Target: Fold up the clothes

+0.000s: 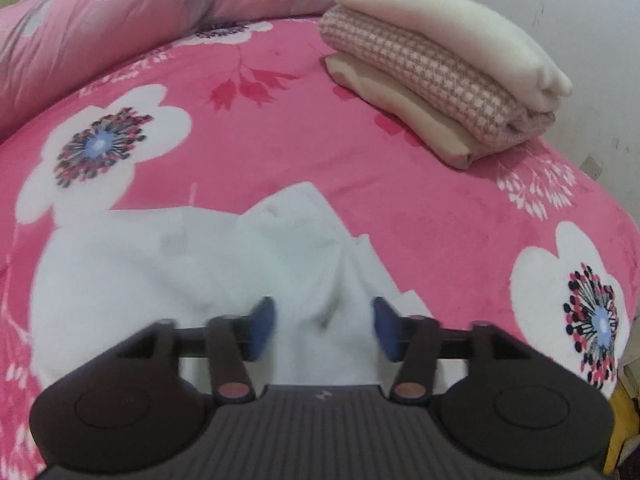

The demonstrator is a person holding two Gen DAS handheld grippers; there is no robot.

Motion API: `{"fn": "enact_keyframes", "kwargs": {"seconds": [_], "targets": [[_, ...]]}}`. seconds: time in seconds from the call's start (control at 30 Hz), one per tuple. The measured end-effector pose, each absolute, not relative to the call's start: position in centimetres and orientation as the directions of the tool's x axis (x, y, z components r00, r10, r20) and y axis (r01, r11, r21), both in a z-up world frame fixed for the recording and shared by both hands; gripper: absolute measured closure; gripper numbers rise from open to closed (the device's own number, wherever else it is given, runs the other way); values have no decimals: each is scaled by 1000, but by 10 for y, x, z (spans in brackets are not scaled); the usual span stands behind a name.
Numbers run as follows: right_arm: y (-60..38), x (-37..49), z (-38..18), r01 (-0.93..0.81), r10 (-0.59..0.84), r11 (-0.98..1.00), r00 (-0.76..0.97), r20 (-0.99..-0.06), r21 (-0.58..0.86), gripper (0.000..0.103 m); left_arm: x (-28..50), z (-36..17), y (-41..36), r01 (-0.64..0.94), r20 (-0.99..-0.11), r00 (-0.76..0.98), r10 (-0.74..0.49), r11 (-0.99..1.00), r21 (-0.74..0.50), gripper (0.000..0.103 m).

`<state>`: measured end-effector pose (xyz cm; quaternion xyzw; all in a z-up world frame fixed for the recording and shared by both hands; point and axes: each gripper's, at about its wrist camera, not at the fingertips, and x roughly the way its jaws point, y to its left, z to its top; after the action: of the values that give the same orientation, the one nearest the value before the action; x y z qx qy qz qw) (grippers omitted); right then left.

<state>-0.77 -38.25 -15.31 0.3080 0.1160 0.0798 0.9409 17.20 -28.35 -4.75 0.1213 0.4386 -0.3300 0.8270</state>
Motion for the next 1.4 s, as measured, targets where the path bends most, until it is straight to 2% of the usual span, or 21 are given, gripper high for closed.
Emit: {"fn": "enact_keyframes", "kwargs": {"seconds": [0.17, 0.33, 0.43, 0.53, 0.8, 0.93, 1.1, 1.2, 1.23, 1.27, 1.3, 1.33, 1.37, 1.4], "targets": [[-391, -6, -159, -114, 256, 761, 957, -135, 639, 99, 147, -9, -232, 636, -728, 493, -476, 768, -71, 29], [-394, -2, -152, -117, 267, 749, 954, -134, 652, 98, 92, 10, -175, 643, -694, 584, -422, 762, 78, 23], [-395, -1, -149, -108, 269, 741, 952, -145, 663, 98, 57, 7, -145, 656, -678, 596, -430, 748, 103, 15], [-397, 2, -144, -96, 272, 727, 949, -157, 680, 96, 30, -7, -130, 681, -670, 578, -466, 728, 81, 15], [-393, -2, -125, -60, 252, 718, 951, -178, 694, 96, 5, -59, -135, 629, -642, 658, -392, 755, 184, 18], [-390, -6, -119, -45, 246, 712, 951, -189, 700, 97, 6, -66, -128, 556, -606, 709, -359, 814, 168, 28], [-386, -5, -121, -20, 268, 677, 938, -221, 736, 96, 5, -70, -118, 500, -587, 738, -333, 854, 145, 29], [-384, -5, -122, -5, 283, 654, 929, -238, 756, 94, 0, -73, -115, 480, -569, 758, -319, 863, 155, 38], [-384, -4, -123, 3, 285, 650, 926, -247, 760, 90, -1, -74, -113, 481, -563, 759, -326, 864, 147, 45], [-383, -4, -124, 11, 286, 647, 923, -256, 762, 88, -3, -74, -112, 483, -559, 760, -332, 863, 144, 57], [-382, -4, -125, 20, 286, 644, 921, -266, 764, 88, -6, -75, -112, 490, -557, 760, -335, 858, 152, 63], [-381, -3, -125, 30, 281, 650, 919, -277, 760, 88, -8, -76, -113, 497, -556, 759, -338, 853, 160, 74], [-380, -2, -125, 41, 273, 657, 918, -289, 753, 91, -10, -77, -113, 504, -555, 759, -341, 847, 167, 85], [-380, -3, -124, 46, 267, 660, 918, -292, 750, 98, -13, -78, -113, 510, -554, 758, -344, 842, 175, 88]]}}
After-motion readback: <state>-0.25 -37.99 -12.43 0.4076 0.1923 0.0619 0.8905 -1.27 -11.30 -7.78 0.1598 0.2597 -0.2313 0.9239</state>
